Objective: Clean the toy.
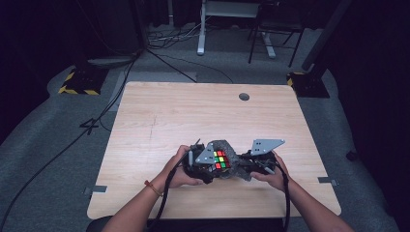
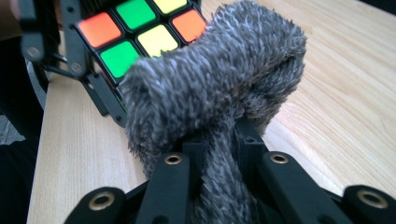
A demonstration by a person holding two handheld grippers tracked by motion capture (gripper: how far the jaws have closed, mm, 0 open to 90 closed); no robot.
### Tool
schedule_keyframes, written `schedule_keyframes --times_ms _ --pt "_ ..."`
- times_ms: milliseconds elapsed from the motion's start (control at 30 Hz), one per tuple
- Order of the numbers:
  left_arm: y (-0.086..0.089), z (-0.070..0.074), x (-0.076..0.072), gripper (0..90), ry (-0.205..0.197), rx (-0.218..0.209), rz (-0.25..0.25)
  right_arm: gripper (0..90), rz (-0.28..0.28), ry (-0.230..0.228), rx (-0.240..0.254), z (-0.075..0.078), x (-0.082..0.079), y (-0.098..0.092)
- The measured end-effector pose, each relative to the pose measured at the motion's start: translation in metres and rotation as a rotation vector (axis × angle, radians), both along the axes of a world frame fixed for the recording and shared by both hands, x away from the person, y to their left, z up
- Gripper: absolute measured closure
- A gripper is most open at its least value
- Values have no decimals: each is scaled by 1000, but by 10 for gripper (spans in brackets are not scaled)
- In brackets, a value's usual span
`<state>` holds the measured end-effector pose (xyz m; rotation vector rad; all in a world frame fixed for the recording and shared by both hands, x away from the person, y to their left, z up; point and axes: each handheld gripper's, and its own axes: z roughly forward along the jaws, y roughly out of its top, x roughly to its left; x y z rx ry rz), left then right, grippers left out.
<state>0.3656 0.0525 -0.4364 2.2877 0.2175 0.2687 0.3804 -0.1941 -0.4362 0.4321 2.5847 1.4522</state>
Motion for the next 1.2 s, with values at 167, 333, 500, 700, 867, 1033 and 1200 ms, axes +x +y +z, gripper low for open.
schedule_keyframes --times_ms 167,333,500,700,867,1033,1200 --pt "-2 -2 0 326 -7 23 2 789 5 -18 5 3 -4 2" --pt "-3 -3 1 325 0 29 10 788 -5 -31 -6 3 -5 2" --pt "-3 -4 2 327 5 17 30 788 -27 -24 -24 3 -2 2" --pt "-5 -5 1 327 17 20 47 789 -33 16 -30 -5 1 2" --pt "-6 -6 5 328 62 31 79 790 -34 54 -20 -8 4 0" --pt "-7 -11 8 328 90 52 89 791 -47 70 -56 -11 6 1" --pt "-4 -11 11 326 99 47 71 794 -44 80 -51 -12 6 -1"
